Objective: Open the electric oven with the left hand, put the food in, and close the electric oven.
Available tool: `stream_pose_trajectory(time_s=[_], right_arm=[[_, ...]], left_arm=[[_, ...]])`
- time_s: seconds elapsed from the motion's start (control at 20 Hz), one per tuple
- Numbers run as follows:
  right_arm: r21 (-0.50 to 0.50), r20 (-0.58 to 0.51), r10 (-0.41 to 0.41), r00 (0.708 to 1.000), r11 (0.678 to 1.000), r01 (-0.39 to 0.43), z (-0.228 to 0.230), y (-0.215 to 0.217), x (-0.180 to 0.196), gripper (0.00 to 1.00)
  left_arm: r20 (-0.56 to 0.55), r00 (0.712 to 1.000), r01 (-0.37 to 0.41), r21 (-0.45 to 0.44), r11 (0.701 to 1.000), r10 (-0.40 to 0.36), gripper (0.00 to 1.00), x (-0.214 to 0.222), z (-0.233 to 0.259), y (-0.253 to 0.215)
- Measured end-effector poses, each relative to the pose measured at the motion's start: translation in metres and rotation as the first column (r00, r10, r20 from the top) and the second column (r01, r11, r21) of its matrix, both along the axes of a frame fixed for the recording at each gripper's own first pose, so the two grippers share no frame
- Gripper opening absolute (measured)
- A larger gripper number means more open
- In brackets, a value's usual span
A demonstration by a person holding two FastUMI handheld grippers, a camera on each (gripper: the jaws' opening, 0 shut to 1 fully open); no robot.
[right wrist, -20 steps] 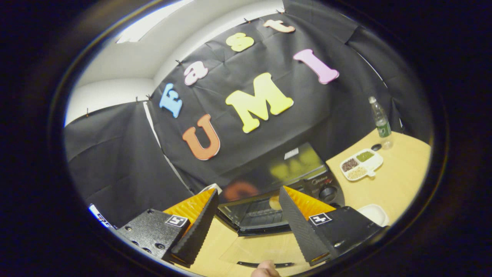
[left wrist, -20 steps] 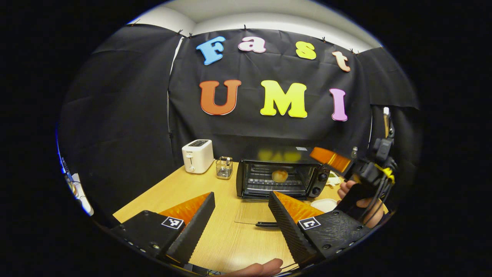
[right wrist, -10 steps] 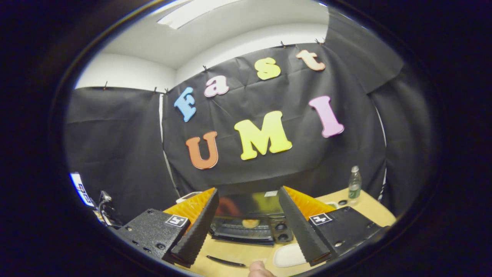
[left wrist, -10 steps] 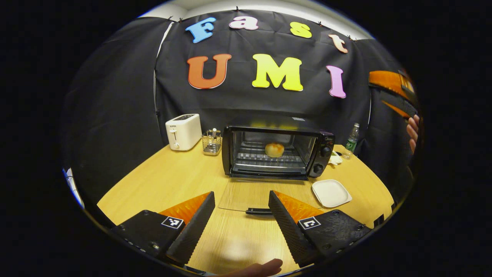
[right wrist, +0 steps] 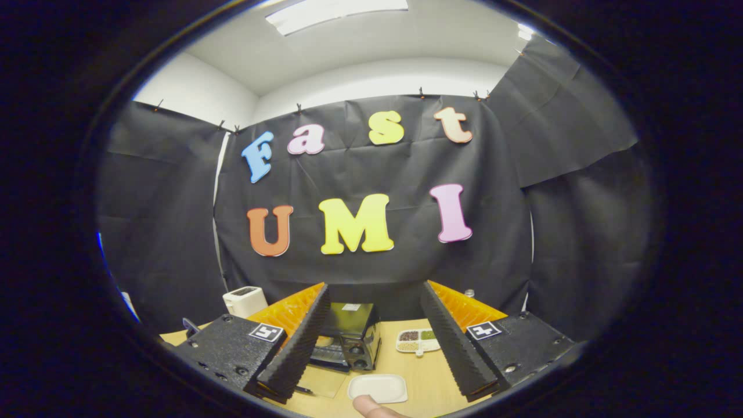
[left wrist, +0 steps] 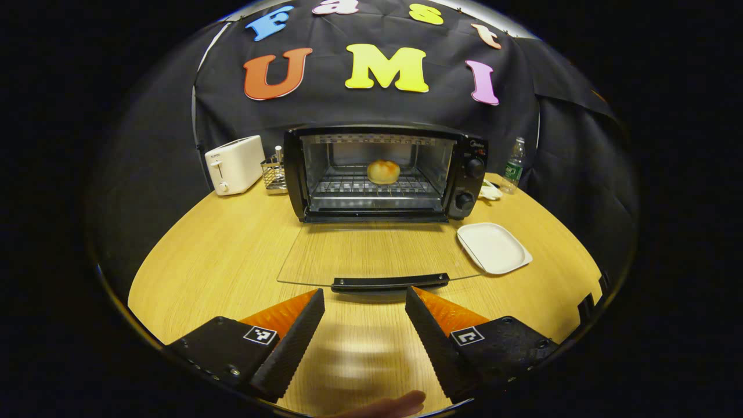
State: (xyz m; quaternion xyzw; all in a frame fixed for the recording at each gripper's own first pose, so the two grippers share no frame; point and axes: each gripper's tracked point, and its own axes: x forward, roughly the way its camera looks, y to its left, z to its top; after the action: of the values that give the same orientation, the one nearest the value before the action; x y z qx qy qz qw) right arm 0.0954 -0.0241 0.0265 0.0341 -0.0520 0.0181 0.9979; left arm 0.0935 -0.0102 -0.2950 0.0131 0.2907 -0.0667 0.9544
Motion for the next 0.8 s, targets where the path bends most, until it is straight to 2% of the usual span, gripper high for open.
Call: stream_pose_trajectory(time_s=[0.15, 0.4, 0.8], right_arm=[[-0.020, -0.002, 0.008, 1.000, 1.000, -0.008, -0.003, -0.003, -0.007, 0.95], [0.004, -0.024, 0.019, 1.000, 1.000, -0.019, -0.020, -0.013, -0.010, 0.95], [0.005, -0.065, 0.019, 0.998, 1.000, -0.019, -0.039, -0.020, 0.005, 0.96]], left_arm=[[-0.067, 0.998, 0.014, 0.006, 1.000, -0.014, 0.93, 0.000, -0.020, -0.010], [-0.134, 0.991, 0.001, -0.015, 1.000, -0.003, 0.93, 0.011, -0.033, -0.023], [-0.181, 0.983, -0.008, 0.002, 1.000, 0.008, 0.93, 0.023, -0.036, -0.028]])
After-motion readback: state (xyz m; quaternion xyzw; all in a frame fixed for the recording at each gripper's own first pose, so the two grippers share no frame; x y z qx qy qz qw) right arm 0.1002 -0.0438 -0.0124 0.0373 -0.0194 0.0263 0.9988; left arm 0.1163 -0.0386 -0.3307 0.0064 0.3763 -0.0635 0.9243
